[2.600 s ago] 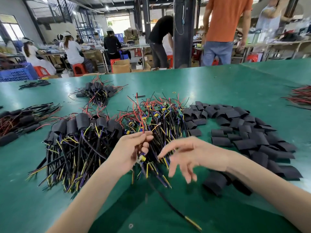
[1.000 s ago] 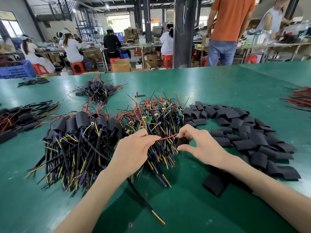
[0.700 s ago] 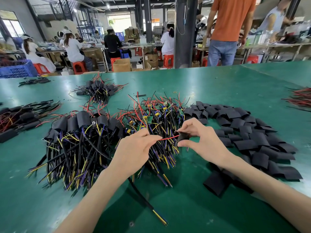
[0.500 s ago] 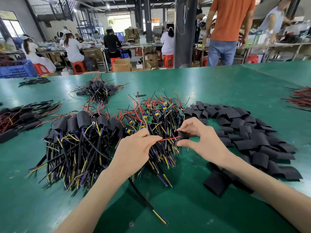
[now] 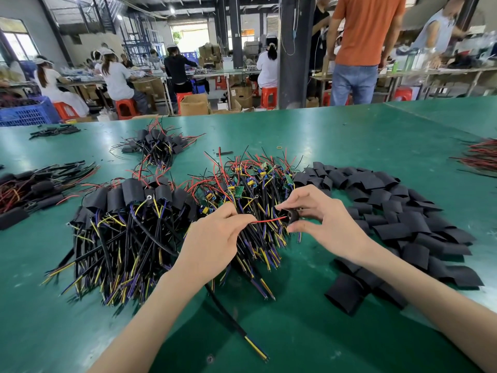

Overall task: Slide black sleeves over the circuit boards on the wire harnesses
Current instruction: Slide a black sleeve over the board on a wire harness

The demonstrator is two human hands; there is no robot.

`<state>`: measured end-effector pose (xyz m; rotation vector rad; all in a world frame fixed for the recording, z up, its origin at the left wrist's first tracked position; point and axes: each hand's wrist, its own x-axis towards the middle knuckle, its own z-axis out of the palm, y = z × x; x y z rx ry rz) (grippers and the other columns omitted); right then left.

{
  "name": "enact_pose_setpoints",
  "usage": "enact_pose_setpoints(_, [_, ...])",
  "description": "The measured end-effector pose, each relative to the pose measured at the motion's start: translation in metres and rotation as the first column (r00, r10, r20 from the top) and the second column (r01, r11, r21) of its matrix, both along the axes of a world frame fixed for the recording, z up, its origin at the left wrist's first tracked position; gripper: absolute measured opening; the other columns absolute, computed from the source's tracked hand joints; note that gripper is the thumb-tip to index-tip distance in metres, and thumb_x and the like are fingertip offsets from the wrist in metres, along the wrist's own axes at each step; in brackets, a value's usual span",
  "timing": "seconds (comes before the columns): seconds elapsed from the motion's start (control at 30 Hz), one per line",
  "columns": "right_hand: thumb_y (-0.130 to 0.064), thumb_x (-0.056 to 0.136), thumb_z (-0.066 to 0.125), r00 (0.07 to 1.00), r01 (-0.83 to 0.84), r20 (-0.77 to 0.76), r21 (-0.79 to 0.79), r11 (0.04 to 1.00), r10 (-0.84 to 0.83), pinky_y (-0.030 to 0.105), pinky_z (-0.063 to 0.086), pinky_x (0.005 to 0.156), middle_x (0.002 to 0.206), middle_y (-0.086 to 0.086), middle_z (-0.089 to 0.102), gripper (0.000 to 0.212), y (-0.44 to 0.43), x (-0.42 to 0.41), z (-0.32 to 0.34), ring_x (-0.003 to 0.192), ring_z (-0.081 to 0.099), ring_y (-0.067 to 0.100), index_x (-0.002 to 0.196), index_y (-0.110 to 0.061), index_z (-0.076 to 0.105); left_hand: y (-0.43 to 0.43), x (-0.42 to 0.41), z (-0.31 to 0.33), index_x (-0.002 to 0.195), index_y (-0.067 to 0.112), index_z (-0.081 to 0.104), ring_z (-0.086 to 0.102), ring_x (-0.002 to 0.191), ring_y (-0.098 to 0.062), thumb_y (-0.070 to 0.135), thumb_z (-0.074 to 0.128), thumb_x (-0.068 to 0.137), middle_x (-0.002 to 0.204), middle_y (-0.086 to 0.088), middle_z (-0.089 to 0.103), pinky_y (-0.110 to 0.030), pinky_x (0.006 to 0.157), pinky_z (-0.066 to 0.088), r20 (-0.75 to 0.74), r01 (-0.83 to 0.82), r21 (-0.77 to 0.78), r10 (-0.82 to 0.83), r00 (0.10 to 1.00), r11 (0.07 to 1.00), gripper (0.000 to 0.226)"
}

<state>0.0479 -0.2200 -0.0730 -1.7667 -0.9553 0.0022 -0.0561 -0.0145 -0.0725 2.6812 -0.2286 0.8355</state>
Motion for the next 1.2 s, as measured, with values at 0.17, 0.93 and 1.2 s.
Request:
enact_pose_setpoints(0.17, [0.003, 0.072, 0.074, 0.999, -0.001, 0.032, -0.006, 1.0, 0.001, 0.018, 0.045, 0.091, 0.104, -0.015, 0.07, 0.042, -0.001, -0.002, 0.004, 0.104, 0.062, 0.002, 0.098, -0.021, 0.052, -0.001, -0.002, 0.002, 0.109, 0.023, 0.072, 0.051, 0.055, -0.023, 0.005, 0.062, 0.089, 0.079, 0.0, 0.055, -0.04, 0.049, 0.049, -0.003, -0.031, 0.041, 0.031, 1.0, 0.999, 0.029])
enact_pose_setpoints(0.93, [0.004, 0.068, 0.074, 0.844, 0.368, 0.441, -0.06, 0.928, -0.306, 0.031, 0.044, 0.067, 0.066, -0.002, 0.065, 0.018, 0.004, -0.015, 0.011, 0.065, 0.06, 0.018, 0.079, -0.009, 0.069, -0.035, -0.001, -0.01, 0.124, 0.017, 0.043, 0.054, 0.105, -0.003, 0.006, 0.072, 0.08, 0.112, 0.004, 0.057, -0.014, 0.092, 0.04, -0.053, 0.124, -0.567, -0.186, 0.981, 0.815, 0.054])
enact_pose_setpoints(1.2, [0.002, 0.068, 0.076, 0.87, 0.458, 0.138, 0.125, 0.88, -0.473, 0.01, 0.041, 0.064, 0.063, -0.017, 0.061, 0.03, -0.009, 0.008, 0.019, 0.06, 0.053, -0.007, 0.073, -0.026, 0.065, -0.026, 0.003, -0.004, 0.108, 0.007, 0.06, 0.061, 0.07, -0.011, 0.009, 0.056, 0.092, 0.092, -0.012, 0.065, -0.024, 0.068, 0.052, -0.297, -0.124, -0.923, -0.466, 0.833, 0.364, 0.016])
